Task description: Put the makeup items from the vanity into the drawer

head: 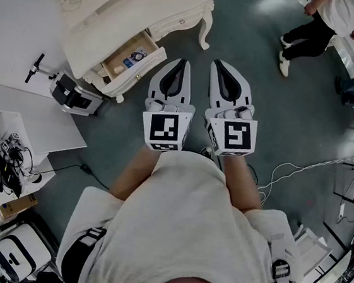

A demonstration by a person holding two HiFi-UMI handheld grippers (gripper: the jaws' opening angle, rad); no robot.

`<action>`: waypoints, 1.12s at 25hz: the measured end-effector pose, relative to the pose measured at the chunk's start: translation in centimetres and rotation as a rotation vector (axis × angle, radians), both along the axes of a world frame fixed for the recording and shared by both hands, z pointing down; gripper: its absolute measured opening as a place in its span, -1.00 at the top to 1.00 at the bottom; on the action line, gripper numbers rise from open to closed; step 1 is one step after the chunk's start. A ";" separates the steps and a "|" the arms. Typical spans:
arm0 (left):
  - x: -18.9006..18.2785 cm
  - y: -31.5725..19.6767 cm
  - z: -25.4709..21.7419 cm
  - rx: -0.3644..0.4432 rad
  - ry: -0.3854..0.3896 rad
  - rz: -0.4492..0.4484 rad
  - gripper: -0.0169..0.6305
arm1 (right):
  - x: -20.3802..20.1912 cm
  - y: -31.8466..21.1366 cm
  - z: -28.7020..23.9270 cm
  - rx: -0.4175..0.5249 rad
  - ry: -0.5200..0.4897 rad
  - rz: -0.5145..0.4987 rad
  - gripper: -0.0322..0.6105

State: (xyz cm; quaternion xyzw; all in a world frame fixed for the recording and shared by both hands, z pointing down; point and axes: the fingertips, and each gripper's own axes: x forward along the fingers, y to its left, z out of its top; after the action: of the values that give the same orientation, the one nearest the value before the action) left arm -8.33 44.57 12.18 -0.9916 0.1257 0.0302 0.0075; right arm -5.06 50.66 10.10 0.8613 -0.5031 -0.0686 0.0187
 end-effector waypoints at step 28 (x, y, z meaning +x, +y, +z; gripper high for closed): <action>10.6 -8.8 6.0 -0.079 -0.105 -0.051 0.93 | 11.9 -8.4 6.0 -0.076 -0.106 -0.031 0.86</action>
State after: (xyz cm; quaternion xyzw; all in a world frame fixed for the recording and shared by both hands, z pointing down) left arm 2.23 35.81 18.22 -0.9878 0.1513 -0.0271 -0.0241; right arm 6.85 42.22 16.09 0.8545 -0.5188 -0.0042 0.0236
